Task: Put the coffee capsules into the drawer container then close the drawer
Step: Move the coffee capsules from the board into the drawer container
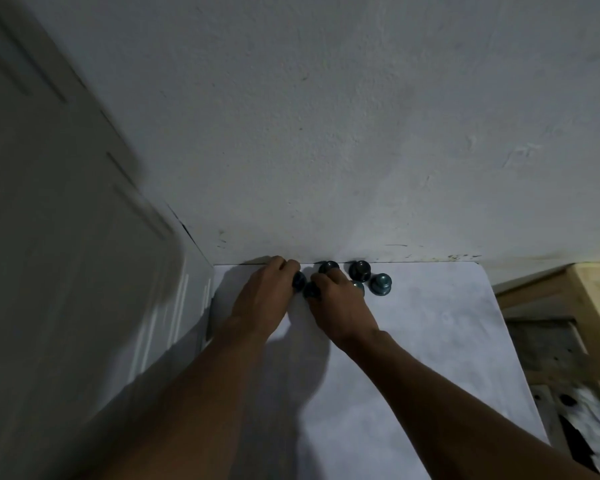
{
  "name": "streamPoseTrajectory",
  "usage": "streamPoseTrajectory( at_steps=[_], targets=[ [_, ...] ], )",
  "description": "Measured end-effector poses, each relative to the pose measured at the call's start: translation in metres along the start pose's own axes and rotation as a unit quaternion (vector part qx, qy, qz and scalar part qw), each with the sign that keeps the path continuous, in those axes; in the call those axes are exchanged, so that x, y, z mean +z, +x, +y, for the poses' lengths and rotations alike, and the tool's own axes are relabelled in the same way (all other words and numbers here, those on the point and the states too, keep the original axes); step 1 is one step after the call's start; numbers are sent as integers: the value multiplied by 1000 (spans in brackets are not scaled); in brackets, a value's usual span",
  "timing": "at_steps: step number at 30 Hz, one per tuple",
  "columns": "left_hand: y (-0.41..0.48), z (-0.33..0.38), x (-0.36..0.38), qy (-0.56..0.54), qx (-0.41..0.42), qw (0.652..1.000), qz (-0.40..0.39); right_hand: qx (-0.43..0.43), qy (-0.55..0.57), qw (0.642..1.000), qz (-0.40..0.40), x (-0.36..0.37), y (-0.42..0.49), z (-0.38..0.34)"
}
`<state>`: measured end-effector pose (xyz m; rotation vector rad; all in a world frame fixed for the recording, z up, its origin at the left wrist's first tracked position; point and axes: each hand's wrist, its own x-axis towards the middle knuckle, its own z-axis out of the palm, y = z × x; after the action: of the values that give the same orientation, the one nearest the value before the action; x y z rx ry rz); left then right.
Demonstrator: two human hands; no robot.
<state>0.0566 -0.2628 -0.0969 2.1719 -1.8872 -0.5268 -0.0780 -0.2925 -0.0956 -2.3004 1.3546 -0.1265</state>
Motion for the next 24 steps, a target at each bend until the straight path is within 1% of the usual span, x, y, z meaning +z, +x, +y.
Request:
streamPoseTrajectory(
  at_steps=[5, 8, 13, 17, 21, 24],
  targets=[
    [-15, 9, -3, -27, -29, 999, 13, 16, 11, 1000, -1, -9, -9, -5],
    [-33, 19, -10, -31, -32, 999, 23, 19, 27, 999, -7, -23, -23, -10],
    [-70, 45, -40, -9, -37, 998, 41, -9, 49, 998, 28, -54, -60, -19],
    [-111, 71, -65, 0, -30, 995, 97, -22, 39, 997, 70, -78, -100, -26],
    [-153, 87, -81, -1, -10, 987, 159, -40, 55, 991, 118, -95, -142, -33],
    [-187, 95, -87, 15, -14, 985, 172, -66, 43, 988, 135, -98, -173, -41]
  ],
)
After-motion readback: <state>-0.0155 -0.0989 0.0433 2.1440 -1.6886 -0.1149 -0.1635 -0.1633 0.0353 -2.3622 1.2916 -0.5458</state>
